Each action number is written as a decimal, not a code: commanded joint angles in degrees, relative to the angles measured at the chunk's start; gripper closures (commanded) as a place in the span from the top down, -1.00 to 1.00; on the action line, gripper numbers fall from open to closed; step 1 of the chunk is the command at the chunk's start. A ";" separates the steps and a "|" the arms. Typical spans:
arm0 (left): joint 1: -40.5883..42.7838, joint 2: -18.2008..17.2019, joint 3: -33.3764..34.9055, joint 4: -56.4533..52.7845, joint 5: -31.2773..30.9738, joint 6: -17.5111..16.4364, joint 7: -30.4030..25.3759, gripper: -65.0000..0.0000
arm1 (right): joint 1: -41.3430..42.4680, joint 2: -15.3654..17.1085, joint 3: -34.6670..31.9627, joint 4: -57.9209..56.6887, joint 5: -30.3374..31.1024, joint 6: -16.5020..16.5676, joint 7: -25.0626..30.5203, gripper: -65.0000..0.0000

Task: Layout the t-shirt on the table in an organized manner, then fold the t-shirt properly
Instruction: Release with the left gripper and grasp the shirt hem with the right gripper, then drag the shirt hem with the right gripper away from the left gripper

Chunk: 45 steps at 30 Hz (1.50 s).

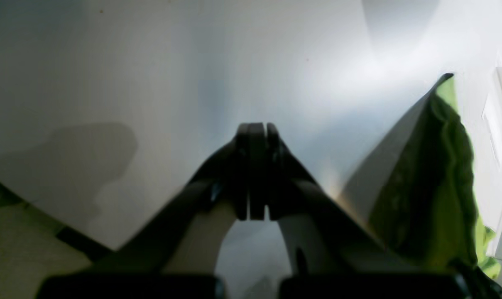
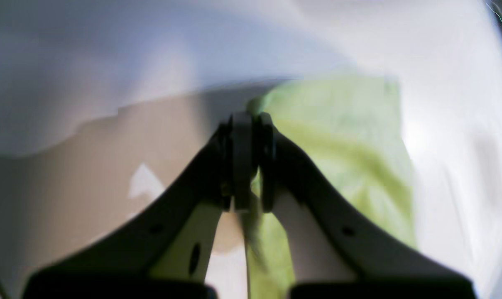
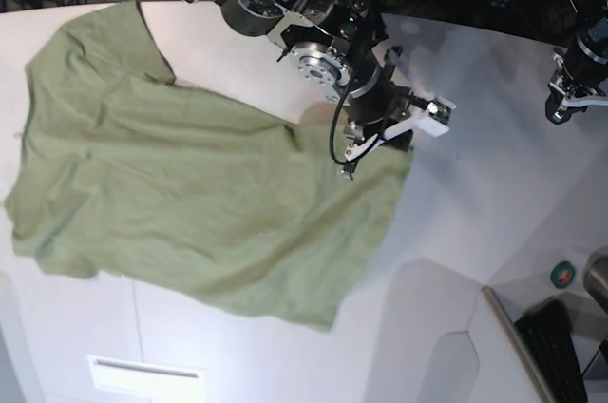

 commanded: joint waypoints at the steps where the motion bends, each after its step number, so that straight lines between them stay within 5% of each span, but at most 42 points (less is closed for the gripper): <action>1: -0.21 -1.43 -0.35 0.90 -0.64 -0.64 -1.20 -1.00 | 1.01 -1.48 -0.73 1.12 1.62 -0.92 0.91 -1.00; 5: -0.21 -1.43 -0.09 0.81 -0.64 -0.64 -1.20 -1.00 | 3.12 -1.48 -2.05 1.21 11.12 -0.92 0.82 -1.00; 10: -0.30 -1.08 0.17 0.81 -0.64 -0.64 -1.03 -1.00 | 4.53 -1.21 -1.96 2.44 12.79 -0.83 0.82 0.18; 12: -0.30 -0.99 0.35 0.81 -0.64 -0.64 -1.03 -0.81 | 4.26 -0.07 -1.88 5.08 12.79 -0.83 0.82 0.39; 16: -0.30 -1.25 5.19 0.90 -0.64 -0.64 -1.29 -0.02 | 3.83 3.27 -1.09 11.58 12.79 -0.92 0.91 0.39; 18: -0.30 -0.99 8.61 1.25 -0.64 -0.64 -1.29 0.25 | 3.12 4.85 3.40 12.55 12.79 -0.92 0.91 0.38; 21: -0.30 0.86 14.33 0.81 -0.81 -0.73 -1.55 0.50 | 0.57 6.26 15.97 12.64 12.88 -0.57 0.91 0.09; 26: -0.39 7.19 14.50 -0.25 -0.81 -0.99 -4.10 0.55 | -3.56 6.61 38.48 12.55 12.88 -0.48 0.91 -1.00; 31: -0.39 7.89 22.42 -0.16 -0.73 -0.99 -4.81 0.53 | -5.14 6.61 53.77 8.33 12.96 -0.04 0.91 -1.00; 34: -0.39 7.98 25.67 -0.34 -0.73 -0.99 -8.23 0.53 | -5.32 6.61 58.43 5.08 12.96 3.65 0.91 -1.00; 40: 0.84 7.98 25.14 -0.42 -0.73 -0.73 -11.66 0.52 | -6.37 6.61 62.48 3.76 12.96 11.83 1.00 -1.00; 45: 4.01 9.65 19.51 -0.42 -1.08 -0.73 -11.58 0.52 | -6.64 7.67 62.56 3.85 12.88 12.18 1.00 -1.00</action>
